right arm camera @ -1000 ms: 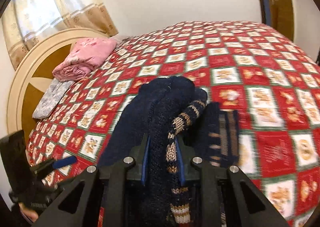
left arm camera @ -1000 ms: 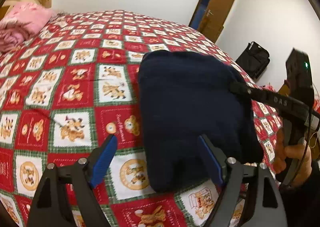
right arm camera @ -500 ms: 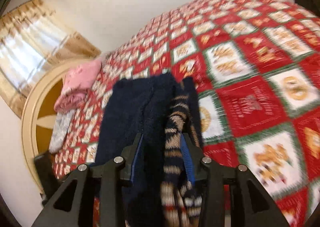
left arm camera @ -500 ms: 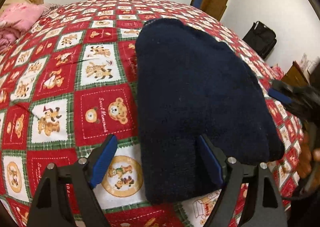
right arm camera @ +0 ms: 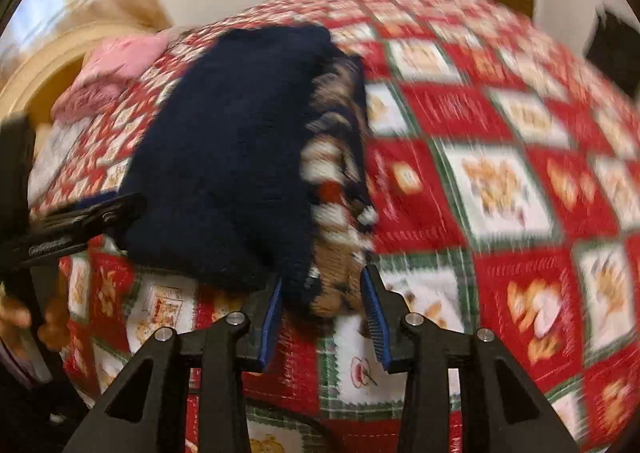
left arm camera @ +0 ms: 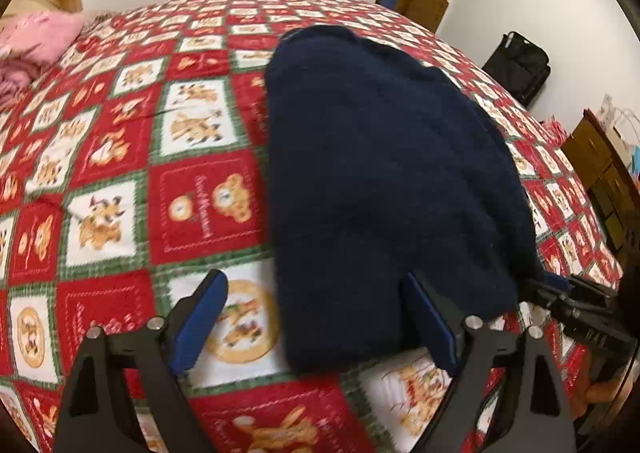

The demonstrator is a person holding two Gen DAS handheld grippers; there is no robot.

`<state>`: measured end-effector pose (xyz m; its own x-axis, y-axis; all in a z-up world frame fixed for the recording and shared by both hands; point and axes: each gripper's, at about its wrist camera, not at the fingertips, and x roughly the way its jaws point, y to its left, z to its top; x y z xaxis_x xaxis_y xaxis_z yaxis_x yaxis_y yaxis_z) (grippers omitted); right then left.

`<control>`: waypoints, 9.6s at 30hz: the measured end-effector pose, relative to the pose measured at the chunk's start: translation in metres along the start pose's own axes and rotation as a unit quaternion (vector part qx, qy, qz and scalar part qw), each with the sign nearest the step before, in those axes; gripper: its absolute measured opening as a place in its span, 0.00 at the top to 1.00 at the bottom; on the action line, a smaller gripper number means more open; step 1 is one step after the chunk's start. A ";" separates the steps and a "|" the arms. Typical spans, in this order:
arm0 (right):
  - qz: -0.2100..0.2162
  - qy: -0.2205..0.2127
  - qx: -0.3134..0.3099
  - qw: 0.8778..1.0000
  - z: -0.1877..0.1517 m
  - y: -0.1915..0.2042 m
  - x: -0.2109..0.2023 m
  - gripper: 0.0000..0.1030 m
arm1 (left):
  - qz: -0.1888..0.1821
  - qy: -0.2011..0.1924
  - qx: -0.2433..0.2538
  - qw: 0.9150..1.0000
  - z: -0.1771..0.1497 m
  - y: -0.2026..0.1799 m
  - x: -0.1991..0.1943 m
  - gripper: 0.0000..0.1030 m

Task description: Fold small clothes

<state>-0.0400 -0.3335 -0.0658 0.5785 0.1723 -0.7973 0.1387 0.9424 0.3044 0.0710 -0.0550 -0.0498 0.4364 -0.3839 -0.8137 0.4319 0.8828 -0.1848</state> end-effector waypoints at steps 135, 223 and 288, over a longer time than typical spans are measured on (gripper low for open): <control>0.248 0.021 -0.013 0.969 0.150 0.252 0.163 0.63 | 0.189 -0.089 -0.072 0.975 -0.037 0.089 -0.053 0.22; -0.058 -0.374 -0.117 0.918 -0.202 0.325 -0.264 0.08 | 0.239 -0.333 -0.028 0.912 -0.209 -0.007 -0.325 0.00; -0.052 -0.352 -0.102 0.929 -0.211 0.328 -0.246 0.08 | 0.242 -0.300 -0.034 0.922 -0.208 0.003 -0.314 0.00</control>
<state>-0.3059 -0.0065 0.1200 0.9629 -0.0859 -0.2557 0.1102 0.9905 0.0822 -0.2285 0.1248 0.0908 0.9322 -0.0022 -0.3618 0.0291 0.9972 0.0689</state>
